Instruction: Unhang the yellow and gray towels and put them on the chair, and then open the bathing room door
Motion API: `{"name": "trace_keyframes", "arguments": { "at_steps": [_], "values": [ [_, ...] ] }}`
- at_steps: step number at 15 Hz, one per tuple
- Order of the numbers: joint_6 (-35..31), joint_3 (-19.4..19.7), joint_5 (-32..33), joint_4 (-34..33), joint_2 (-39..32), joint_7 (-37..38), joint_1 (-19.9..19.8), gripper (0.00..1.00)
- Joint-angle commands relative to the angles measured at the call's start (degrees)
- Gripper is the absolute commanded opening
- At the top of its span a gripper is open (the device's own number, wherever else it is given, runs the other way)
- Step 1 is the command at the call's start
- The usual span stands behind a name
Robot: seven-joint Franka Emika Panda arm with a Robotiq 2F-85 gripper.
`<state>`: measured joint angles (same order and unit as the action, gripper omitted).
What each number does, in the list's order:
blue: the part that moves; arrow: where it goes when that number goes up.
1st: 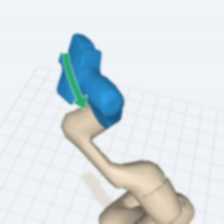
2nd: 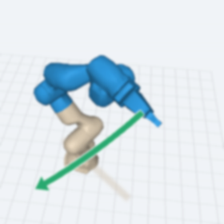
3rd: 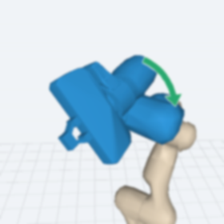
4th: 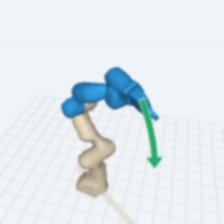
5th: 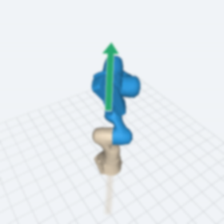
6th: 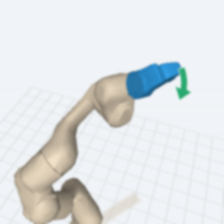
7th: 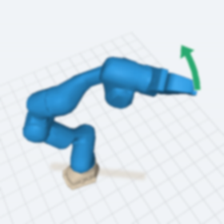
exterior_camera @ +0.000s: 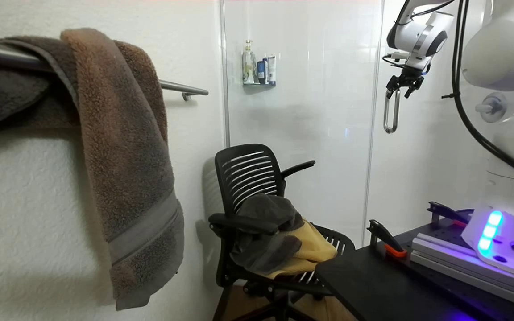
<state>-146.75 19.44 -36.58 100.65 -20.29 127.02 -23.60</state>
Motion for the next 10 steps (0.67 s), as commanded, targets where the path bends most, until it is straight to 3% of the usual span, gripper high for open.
{"name": "trace_keyframes", "arguments": {
  "at_steps": [1,7,10],
  "values": [
    [0.2,0.0,0.6,-0.1,0.1,1.1,-0.1,0.74],
    [-0.5,0.7,2.9,0.6,0.6,3.2,0.6,0.32],
    [-0.3,1.5,6.7,1.2,1.2,7.7,1.8,0.11]
  ]
}}
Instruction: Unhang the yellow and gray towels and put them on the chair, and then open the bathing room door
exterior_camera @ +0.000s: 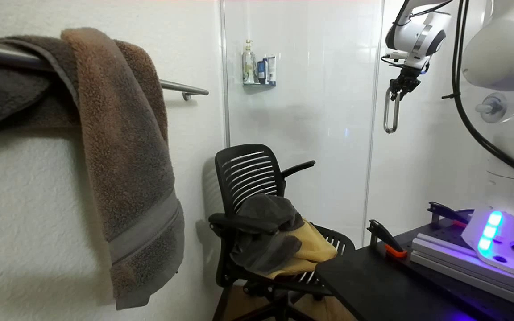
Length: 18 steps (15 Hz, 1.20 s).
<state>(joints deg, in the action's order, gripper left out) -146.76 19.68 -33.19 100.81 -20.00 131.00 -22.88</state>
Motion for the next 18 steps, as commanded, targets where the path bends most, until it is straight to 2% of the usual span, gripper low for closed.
{"name": "trace_keyframes", "arguments": {
  "at_steps": [1,2,3,5,7,8,9,11,13,16,17,18],
  "values": [
    [-0.4,1.3,4.7,1.4,1.3,4.9,1.4,0.05],
    [-0.2,1.3,5.9,1.7,1.6,6.5,1.6,0.01],
    [-0.1,1.9,7.8,3.1,3.0,8.6,2.0,0.05],
    [1.1,3.3,12.8,3.5,3.4,14.3,3.4,0.06],
    [6.4,5.3,19.6,3.8,4.9,21.0,5.3,0.06],
    [10.2,12.9,16.8,4.7,5.4,18.3,11.0,0.1],
    [11.7,15.0,18.2,5.0,6.0,19.6,12.8,0.27],
    [17.6,22.8,20.7,5.6,7.3,19.0,19.4,0.09],
    [23.4,32.2,24.8,5.7,7.8,18.7,26.1,0.0],
    [29.6,45.5,29.5,5.7,9.3,18.2,35.2,0.0],
    [30.7,48.8,30.5,5.5,9.7,18.1,37.4,0.0],
    [30.1,52.3,31.5,6.1,10.3,18.1,40.4,0.04]
  ]
}}
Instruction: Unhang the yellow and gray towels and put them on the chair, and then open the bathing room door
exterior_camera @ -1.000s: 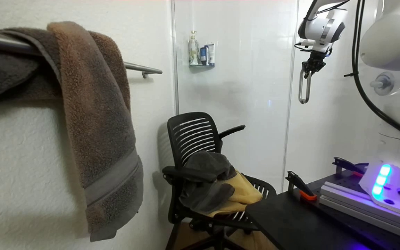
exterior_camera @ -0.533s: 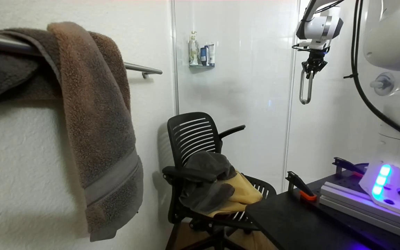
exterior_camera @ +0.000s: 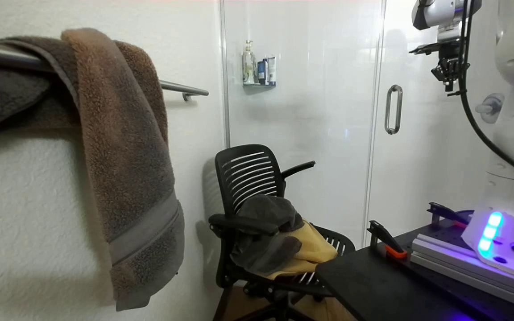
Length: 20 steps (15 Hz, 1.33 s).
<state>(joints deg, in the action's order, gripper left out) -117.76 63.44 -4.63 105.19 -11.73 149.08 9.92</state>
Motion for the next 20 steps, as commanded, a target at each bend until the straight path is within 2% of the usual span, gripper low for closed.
{"name": "trace_keyframes", "arguments": {
  "at_steps": [1,3,5,6,8,13,16,20],
  "values": [
    [-0.1,12.0,3.4,1.9,2.4,0.0,10.5,0.27],
    [-2.0,18.6,2.3,2.1,1.6,0.0,16.1,0.3],
    [-4.3,24.0,1.9,3.3,2.5,0.0,21.9,0.44],
    [-7.1,23.1,0.2,4.3,1.7,0.0,22.8,0.5],
    [-10.4,24.5,-1.1,6.5,3.2,0.0,26.5,0.65],
    [-17.9,26.3,-0.9,12.8,5.1,-0.7,33.9,0.98],
    [-25.5,28.7,-0.3,16.5,4.9,-2.2,38.7,1.0],
    [-40.5,32.5,-1.7,23.3,6.3,-6.4,44.6,1.0]
  ]
}}
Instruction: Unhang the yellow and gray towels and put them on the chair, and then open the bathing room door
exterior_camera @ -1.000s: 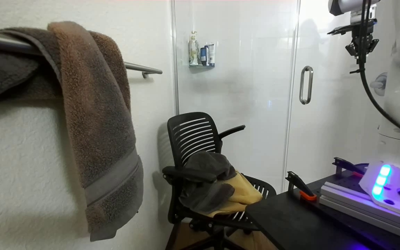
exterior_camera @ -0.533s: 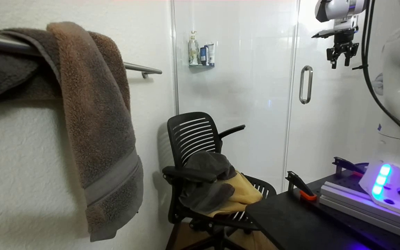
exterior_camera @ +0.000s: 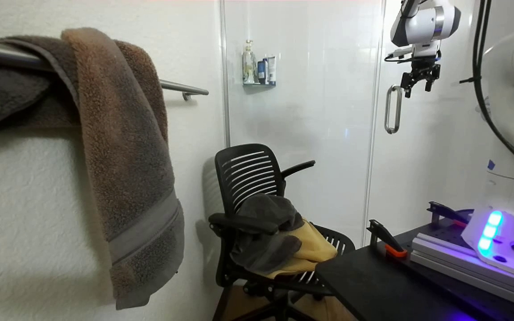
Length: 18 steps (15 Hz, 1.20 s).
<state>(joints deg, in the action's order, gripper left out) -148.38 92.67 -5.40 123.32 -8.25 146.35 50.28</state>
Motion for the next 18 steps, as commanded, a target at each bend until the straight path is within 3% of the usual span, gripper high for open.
{"name": "trace_keyframes", "arguments": {
  "at_steps": [1,7,8,9,12,13,14,15,16,18],
  "values": [
    [-13.9,4.3,-1.6,7.3,3.7,-4.6,5.7,1.0],
    [-41.3,4.3,-7.0,19.9,9.4,-4.2,8.7,1.0],
    [-42.1,4.1,-7.6,21.1,8.9,-2.9,8.4,1.0],
    [-37.5,-7.4,-9.8,17.7,6.9,-6.3,-2.9,1.0],
    [-43.7,-7.4,-10.0,20.8,9.9,-5.6,-2.5,1.0],
    [-47.1,-9.6,-9.8,21.2,12.6,-6.7,-4.5,0.97],
    [-52.9,-14.2,-9.6,22.7,16.2,-8.1,-8.9,0.99],
    [-57.1,-7.3,-6.6,24.2,17.7,-5.9,-2.4,0.98],
    [-50.5,-10.2,-5.1,16.2,16.6,-4.3,-6.6,1.0],
    [-51.3,-11.7,-3.2,16.2,19.0,-3.6,-8.9,1.0]
  ]
}}
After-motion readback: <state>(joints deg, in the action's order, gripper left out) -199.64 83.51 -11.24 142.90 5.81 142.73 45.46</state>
